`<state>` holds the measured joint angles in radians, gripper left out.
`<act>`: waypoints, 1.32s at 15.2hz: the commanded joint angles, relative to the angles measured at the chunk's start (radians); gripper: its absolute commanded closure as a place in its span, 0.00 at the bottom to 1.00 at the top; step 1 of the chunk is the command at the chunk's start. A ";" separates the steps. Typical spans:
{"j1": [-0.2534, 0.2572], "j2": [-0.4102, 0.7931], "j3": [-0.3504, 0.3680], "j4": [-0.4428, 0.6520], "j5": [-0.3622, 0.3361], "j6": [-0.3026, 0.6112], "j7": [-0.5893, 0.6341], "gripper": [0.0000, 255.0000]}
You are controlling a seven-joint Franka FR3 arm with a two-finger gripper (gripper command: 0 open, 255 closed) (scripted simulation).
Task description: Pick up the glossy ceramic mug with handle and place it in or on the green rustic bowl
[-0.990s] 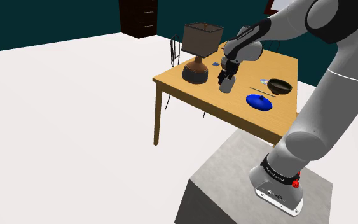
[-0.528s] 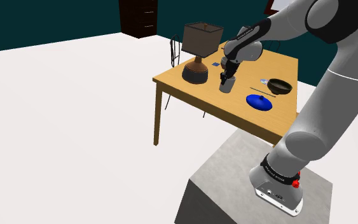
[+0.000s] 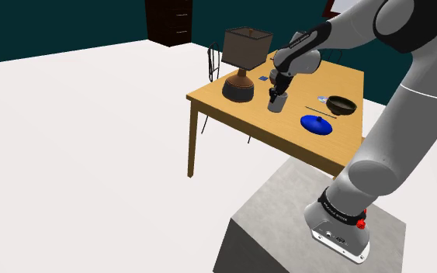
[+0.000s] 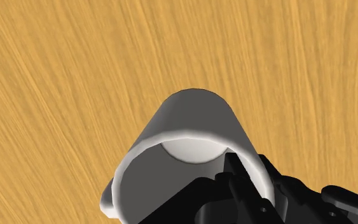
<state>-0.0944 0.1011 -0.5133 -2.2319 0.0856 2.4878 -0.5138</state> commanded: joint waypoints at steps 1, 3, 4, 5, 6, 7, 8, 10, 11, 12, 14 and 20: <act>0.003 -0.015 -0.002 0.006 -0.014 -0.019 0.011 1.00; 0.005 -0.034 -0.004 0.016 -0.029 -0.044 0.021 1.00; 0.006 -0.042 -0.005 0.021 -0.037 -0.057 0.027 1.00; 0.006 -0.051 -0.006 0.027 -0.044 -0.070 0.032 1.00; 0.007 -0.059 -0.006 0.033 -0.050 -0.083 0.036 1.00; 0.008 -0.068 -0.006 0.038 -0.057 -0.096 0.041 1.00; 0.008 -0.075 -0.006 0.045 -0.063 -0.109 0.045 1.00; 0.009 -0.091 -0.006 0.058 -0.074 -0.135 0.053 1.00; 0.009 -0.098 -0.006 0.064 -0.079 -0.148 0.057 1.00; 0.010 -0.105 -0.006 0.071 -0.084 -0.161 0.060 1.00; 0.010 -0.118 -0.005 0.086 -0.093 -0.187 0.066 1.00; 0.012 -0.152 -0.001 0.136 -0.115 -0.266 0.082 1.00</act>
<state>-0.0843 -0.0460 -0.5170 -2.1073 -0.0252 2.2371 -0.4380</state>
